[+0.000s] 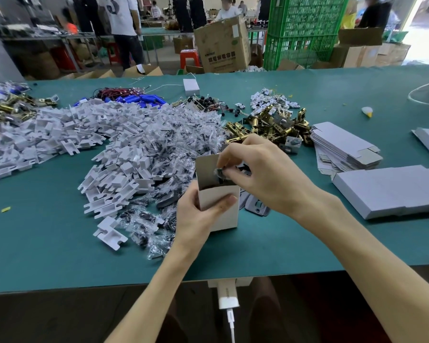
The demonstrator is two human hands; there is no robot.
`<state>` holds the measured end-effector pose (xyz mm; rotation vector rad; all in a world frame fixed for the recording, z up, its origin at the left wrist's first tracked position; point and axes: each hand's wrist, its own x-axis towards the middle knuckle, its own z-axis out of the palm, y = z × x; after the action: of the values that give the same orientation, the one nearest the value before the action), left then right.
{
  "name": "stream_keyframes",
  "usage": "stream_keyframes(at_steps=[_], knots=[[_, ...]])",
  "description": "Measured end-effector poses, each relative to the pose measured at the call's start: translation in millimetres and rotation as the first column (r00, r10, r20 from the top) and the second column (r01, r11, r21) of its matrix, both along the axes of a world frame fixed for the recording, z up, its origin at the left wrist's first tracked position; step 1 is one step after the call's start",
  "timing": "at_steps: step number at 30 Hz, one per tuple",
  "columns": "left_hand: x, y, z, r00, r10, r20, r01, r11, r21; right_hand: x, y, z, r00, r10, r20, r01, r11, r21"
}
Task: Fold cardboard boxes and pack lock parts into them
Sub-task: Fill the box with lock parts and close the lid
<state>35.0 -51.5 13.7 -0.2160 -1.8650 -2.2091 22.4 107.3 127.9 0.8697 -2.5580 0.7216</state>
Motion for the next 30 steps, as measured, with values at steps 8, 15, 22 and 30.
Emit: stream_keyframes(at_steps=[8, 15, 22, 30], knots=[[2, -1, 1, 1.000, 0.012, 0.017, -0.013, 1.000, 0.024, 0, -9, 2, 0.997, -0.060, -0.049, 0.069, 0.974, 0.216], [0, -1, 0, 0.999, 0.004, 0.037, -0.005, 1.000, 0.015, -2, -6, 12, 0.994, -0.042, -0.105, 0.073, 0.948, 0.311], [-1, 0, -2, 1.000, -0.017, 0.013, 0.017, 1.000, 0.006, -3, -11, 12, 0.998, -0.058, -0.010, 0.057, 0.913, 0.405], [0, -1, 0, 1.000, -0.004, 0.031, 0.004, 1.000, 0.009, 4, -8, 8, 0.997, -0.066, -0.051, 0.081, 0.892, 0.445]])
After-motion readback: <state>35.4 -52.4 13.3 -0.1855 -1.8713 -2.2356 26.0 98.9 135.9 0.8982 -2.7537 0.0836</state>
